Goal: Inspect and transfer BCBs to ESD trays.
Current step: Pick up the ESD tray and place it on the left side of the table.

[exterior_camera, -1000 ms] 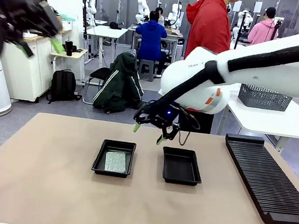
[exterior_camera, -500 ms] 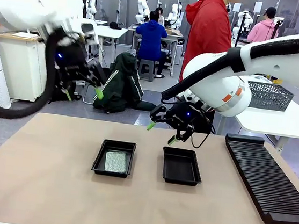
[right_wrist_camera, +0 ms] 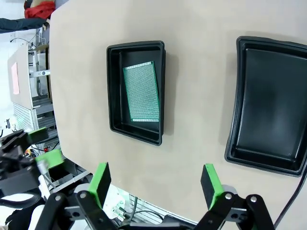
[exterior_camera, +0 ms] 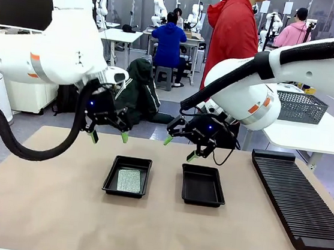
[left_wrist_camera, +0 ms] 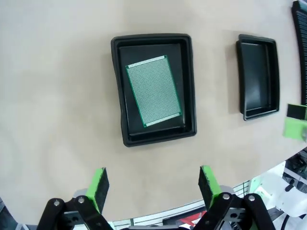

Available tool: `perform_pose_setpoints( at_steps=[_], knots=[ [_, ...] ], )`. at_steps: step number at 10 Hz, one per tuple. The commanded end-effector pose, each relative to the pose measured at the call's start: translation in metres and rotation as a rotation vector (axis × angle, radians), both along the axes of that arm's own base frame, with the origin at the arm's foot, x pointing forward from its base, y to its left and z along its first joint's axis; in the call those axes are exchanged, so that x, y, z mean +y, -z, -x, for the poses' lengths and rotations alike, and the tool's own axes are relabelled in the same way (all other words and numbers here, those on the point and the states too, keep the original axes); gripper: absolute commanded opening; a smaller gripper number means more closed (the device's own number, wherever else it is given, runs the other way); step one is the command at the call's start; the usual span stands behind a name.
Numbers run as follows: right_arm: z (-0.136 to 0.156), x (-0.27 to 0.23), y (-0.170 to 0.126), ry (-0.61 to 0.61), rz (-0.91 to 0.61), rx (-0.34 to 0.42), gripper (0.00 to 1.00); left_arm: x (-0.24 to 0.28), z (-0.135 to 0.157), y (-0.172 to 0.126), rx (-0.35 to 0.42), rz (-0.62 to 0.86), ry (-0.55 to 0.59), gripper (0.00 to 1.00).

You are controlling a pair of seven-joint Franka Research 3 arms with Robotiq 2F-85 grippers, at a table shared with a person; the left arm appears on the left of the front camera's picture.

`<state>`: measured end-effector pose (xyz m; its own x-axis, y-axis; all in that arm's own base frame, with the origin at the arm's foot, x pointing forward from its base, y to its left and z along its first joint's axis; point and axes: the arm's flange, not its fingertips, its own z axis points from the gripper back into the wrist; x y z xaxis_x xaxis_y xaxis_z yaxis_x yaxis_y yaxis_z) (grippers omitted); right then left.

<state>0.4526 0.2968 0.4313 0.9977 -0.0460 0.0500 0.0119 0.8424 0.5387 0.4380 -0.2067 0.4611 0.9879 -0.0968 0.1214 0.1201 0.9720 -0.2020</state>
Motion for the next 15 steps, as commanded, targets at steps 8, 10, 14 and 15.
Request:
perform_pose_setpoints(
  at_steps=[8, 10, 14, 15],
  knots=[
    [0.000, 0.001, -0.001, 0.017, 0.015, 0.004, 1.00, -0.013, -0.061, 0.115, 0.030, -0.156, -0.027, 1.00],
    [0.000, 0.001, -0.001, 0.017, 0.015, 0.004, 1.00, -0.013, -0.069, 0.132, 0.012, -0.200, -0.035, 1.00],
    [0.000, 0.001, -0.001, 0.017, 0.015, 0.004, 1.00, -0.015, -0.081, 0.156, 0.003, -0.225, -0.023, 1.00],
    [0.000, 0.001, -0.001, 0.017, 0.015, 0.004, 1.00, -0.008, -0.074, 0.148, 0.034, -0.199, -0.003, 1.00]
  ],
)
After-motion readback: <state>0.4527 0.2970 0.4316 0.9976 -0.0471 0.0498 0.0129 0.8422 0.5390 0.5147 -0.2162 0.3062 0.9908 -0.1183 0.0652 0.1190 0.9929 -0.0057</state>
